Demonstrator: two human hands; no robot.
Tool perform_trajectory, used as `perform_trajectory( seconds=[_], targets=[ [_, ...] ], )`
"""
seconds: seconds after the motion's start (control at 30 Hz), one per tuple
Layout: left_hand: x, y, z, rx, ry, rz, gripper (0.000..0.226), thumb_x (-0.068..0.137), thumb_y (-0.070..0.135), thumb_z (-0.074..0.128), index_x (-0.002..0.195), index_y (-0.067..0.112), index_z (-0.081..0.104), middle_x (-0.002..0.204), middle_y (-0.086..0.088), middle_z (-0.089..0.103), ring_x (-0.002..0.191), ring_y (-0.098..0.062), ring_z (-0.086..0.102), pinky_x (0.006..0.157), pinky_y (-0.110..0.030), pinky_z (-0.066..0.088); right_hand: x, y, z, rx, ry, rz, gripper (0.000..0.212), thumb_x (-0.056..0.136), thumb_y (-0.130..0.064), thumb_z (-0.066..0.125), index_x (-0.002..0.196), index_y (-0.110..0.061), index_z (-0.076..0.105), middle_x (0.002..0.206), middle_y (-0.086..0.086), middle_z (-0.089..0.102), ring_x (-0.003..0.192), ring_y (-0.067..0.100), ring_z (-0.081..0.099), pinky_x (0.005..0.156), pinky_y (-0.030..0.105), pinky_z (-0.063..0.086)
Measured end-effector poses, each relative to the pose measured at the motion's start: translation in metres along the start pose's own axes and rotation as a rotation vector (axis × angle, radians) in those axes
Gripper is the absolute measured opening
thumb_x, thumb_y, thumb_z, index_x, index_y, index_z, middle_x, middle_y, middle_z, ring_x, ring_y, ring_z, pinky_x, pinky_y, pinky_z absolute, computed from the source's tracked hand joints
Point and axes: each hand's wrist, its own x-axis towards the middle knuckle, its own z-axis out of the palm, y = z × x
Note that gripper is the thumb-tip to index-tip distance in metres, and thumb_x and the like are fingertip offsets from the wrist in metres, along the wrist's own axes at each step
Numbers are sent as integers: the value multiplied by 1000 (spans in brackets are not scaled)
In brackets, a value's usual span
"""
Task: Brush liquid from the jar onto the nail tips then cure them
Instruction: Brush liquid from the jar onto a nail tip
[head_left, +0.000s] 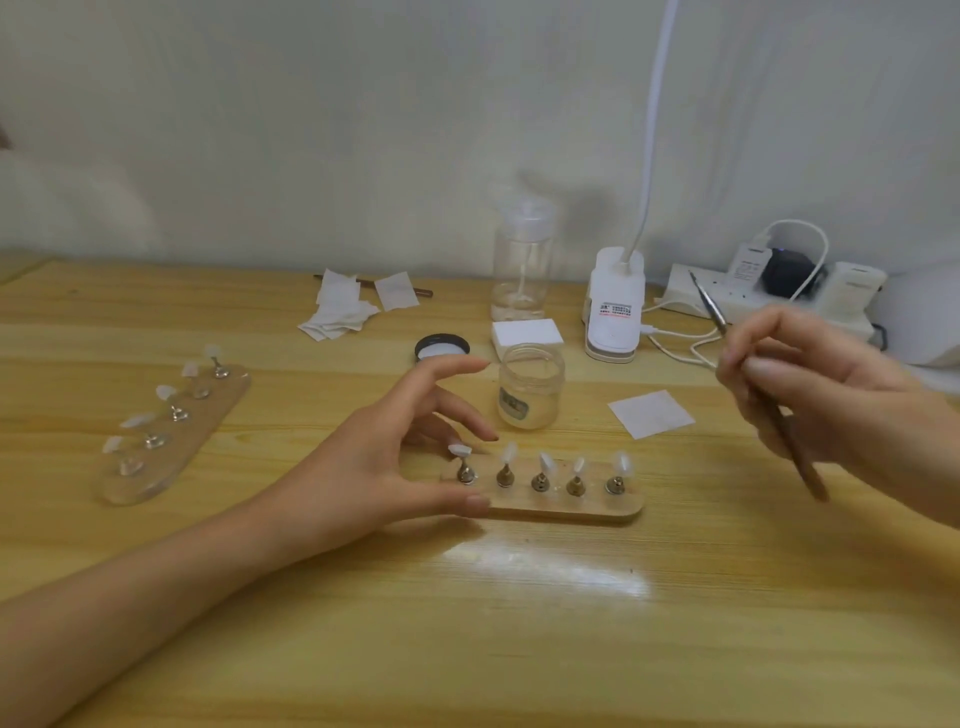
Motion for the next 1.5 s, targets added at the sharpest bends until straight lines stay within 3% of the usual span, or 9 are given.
perform_trajectory(
  seconds=[0.07,0.17,0.27,0.4,0.63,0.87,1.07,1.37,1.5],
  targets=[
    [-1,0,-1,-68,18,4,77,72,34,81,138,41,41,107,11,73,107,-8,67,94,-10,44,16,-9,18,236,-32,-3,21,89,-43,58,93,-28,72,83,-7,60,73,7,55,52,18,46],
    [-2,0,-1,-98,36,0,66,80,20,80,134,37,46,97,5,76,100,-10,71,93,-11,44,28,-19,37,590,-18,93,31,89,-17,50,102,-27,77,103,-5,70,102,11,68,67,21,55],
    [-2,-1,-1,-106,58,-10,64,83,7,78,132,35,48,92,2,76,96,-8,73,90,-9,45,36,-18,56,415,-21,16,26,84,-10,61,102,-28,65,113,-3,71,121,17,62,83,25,55],
    [-3,0,-2,-99,69,-2,64,81,5,80,131,35,51,85,-1,75,93,-6,73,88,-8,45,45,-16,82,179,60,-64,32,80,-31,80,98,-23,54,110,4,74,117,20,65,88,27,55],
    [-4,3,-1,-116,43,24,65,81,7,78,134,32,51,82,-3,72,105,-7,71,95,-18,50,48,-8,103,7,-4,20,29,96,-39,49,113,-16,48,127,-7,68,119,9,62,103,35,50],
    [-5,2,-2,-145,15,21,73,80,6,78,138,39,47,86,-4,73,105,-8,72,95,-16,49,30,-3,76,-49,-7,18,28,98,-51,45,112,-29,54,133,-11,63,129,6,54,105,39,41],
    [-6,2,-1,-150,-8,48,75,81,4,78,135,47,48,86,-4,73,105,-8,72,95,-15,49,16,5,46,101,142,96,28,92,-42,47,109,-21,56,124,2,69,122,15,62,107,39,43],
    [-13,6,2,34,28,150,68,83,15,76,135,48,47,81,12,71,105,1,69,93,-10,46,30,-4,54,227,131,121,22,105,-26,37,109,-13,55,119,10,71,115,25,66,98,32,52],
    [-14,10,2,161,58,194,71,85,16,77,136,51,43,83,17,70,107,5,65,92,-9,43,31,-13,65,7,67,-26,16,103,-22,49,111,-10,56,114,5,73,113,19,67,96,27,52]
  ],
)
